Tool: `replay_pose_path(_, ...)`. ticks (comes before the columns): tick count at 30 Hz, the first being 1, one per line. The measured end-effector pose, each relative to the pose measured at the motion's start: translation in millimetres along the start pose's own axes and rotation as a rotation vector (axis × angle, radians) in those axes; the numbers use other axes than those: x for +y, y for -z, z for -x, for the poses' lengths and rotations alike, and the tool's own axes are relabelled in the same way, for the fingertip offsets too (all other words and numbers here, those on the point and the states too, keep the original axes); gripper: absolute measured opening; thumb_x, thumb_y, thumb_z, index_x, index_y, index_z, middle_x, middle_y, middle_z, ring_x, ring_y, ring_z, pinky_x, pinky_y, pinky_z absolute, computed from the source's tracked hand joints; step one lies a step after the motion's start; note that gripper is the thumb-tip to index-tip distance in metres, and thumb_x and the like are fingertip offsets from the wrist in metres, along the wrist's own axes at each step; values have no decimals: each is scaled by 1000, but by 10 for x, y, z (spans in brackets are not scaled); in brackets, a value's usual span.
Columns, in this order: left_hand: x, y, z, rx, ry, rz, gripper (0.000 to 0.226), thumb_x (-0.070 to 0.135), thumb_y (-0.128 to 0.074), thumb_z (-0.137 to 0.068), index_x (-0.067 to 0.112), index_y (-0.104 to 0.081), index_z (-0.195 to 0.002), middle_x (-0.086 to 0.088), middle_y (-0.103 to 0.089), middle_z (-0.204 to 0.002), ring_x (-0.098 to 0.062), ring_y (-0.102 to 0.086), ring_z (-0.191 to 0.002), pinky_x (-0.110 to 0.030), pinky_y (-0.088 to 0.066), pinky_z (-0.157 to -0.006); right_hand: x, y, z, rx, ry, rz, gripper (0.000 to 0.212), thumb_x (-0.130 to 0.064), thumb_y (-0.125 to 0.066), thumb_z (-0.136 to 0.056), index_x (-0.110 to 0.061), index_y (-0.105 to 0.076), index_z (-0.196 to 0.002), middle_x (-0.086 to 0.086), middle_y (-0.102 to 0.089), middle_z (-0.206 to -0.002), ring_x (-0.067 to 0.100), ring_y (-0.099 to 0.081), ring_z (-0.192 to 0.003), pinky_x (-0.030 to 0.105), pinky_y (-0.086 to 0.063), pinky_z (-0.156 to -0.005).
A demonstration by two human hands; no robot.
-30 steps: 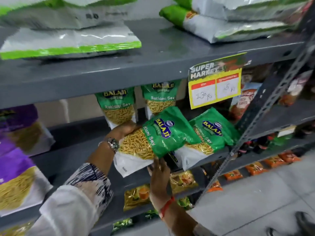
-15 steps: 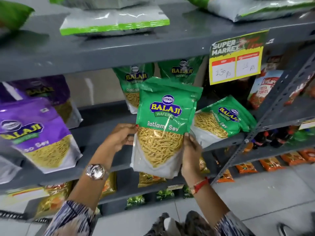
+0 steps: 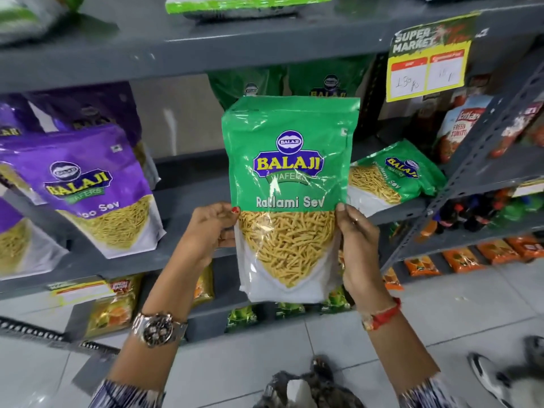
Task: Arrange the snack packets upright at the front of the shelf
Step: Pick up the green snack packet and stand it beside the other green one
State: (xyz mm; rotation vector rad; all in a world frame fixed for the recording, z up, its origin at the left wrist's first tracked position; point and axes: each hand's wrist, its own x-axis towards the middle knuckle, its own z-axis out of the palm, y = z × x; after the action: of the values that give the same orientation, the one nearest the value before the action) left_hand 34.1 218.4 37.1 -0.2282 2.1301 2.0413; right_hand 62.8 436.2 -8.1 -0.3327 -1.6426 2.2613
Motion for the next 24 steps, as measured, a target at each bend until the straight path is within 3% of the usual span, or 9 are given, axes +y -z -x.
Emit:
replay_pose_path(4, 5, -17, -221, 57, -16, 64, 16, 5, -47, -90, 10, -57, -79, -1, -70, -69, -13, -66, -59, -26, -57, -61, -43, -175, -296, -39, -2, 8, 24, -14, -54, -91, -25, -71, -79, -18, -74, -74, 0, -66, -79, 13, -52, -72)
replay_pose_path(6, -4, -30, -375, 104, -56, 87, 15, 5, -44, -91, 9, -56, -83, -3, -67, -77, -13, -65, -66, -26, -57, -64, -41, -286, -492, -103, -3, 46, 19, -15, -52, -92, -18, -70, -91, -9, -75, -87, 8, -66, -89, 21, -54, -81)
replay_pose_path(9, -66, -58, -576, 176, -113, 155, 19, 4, -42, -92, 13, -51, -78, -1, -61, -78, -7, -62, -65, -24, -56, -65, 41, -429, -723, -158, -14, 26, 27, -11, -46, -95, 0, -58, -116, 12, -65, -113, 23, -59, -107, 41, -47, -99)
replay_pose_path(13, -112, -104, -871, 216, -166, 189, 22, 4, -39, -93, 15, -47, -77, -3, -59, -80, -14, -58, -76, -27, -54, -70, 139, -566, -999, -229, -33, -3, 29, -7, -40, -97, 1, -53, -121, 8, -63, -110, 20, -59, -104, 44, -43, -103)
replay_pose_path(15, -124, -111, -991, 229, -166, 188, 22, 4, -39, -94, 16, -47, -76, -2, -60, -79, -10, -60, -72, -23, -56, -66, 194, -595, -1124, -244, -61, 6, 31, -7, -39, -97, 4, -50, -124, 18, -60, -122, 27, -56, -113, 47, -41, -106)
replay_pose_path(17, -168, -126, -1094, 248, -157, 200, 24, 2, -38, -93, 16, -48, -76, 1, -63, -74, -3, -62, -61, -20, -56, -61, 260, -603, -1241, -242, -110, 15, 35, -6, -38, -97, 5, -47, -129, 24, -54, -132, 31, -53, -120, 47, -41, -107)
replay_pose_path(20, -241, -137, -1201, 266, -135, 202, 24, 0, -38, -93, 16, -48, -79, 2, -62, -72, 2, -61, -54, -21, -55, -61, 356, -603, -1348, -250, -145, 44, 35, -10, -39, -97, 2, -47, -129, 23, -55, -133, 31, -54, -122, 45, -43, -105)
replay_pose_path(24, -268, -146, -1269, 328, -135, 172, 22, 4, -40, -93, 19, -49, -79, 1, -61, -77, -9, -57, -67, -30, -53, -72, 428, -616, -1438, -268, -152, 58, 34, -11, -40, -97, 1, -49, -128, 21, -57, -131, 27, -57, -117, 35, -49, -98)
